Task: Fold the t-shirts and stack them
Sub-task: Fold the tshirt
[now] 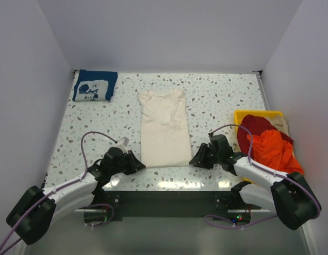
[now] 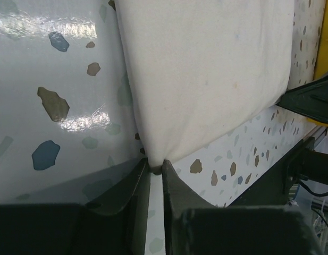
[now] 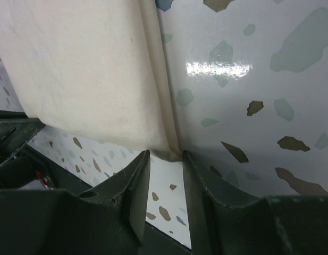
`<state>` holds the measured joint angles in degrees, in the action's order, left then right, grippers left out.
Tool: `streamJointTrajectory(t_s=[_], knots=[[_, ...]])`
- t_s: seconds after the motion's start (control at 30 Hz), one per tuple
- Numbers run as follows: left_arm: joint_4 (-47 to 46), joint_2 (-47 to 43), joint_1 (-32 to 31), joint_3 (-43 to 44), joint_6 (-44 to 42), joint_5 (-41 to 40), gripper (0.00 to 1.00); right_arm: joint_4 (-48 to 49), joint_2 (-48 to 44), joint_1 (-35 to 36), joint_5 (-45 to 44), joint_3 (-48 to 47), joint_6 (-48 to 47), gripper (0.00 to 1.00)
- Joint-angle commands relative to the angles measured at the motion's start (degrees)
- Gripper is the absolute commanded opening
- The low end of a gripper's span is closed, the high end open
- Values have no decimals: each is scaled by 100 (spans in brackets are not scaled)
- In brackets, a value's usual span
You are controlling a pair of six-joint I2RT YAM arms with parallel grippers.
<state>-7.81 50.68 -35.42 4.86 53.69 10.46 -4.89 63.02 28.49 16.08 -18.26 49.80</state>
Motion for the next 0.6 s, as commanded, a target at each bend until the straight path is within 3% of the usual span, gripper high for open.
streamJointTrajectory(t_s=[0.0,0.2,0.27,0.43,0.57], knots=[[43,74,-62,23,10,-70,17,181,52,-1,-8,112,65,35],[-62,240,-70,155,-96,9,4,234,96,-1,10,86,82,28],[-54,250,-79,181,-122,52,0,216,105,-1,36,51,65,20],[183,-22,-149,164,-148,53,0,-90,-228,7,62,33,-23,5],[456,-495,-255,-2,-122,53,0,-451,-729,7,80,138,-120,0]])
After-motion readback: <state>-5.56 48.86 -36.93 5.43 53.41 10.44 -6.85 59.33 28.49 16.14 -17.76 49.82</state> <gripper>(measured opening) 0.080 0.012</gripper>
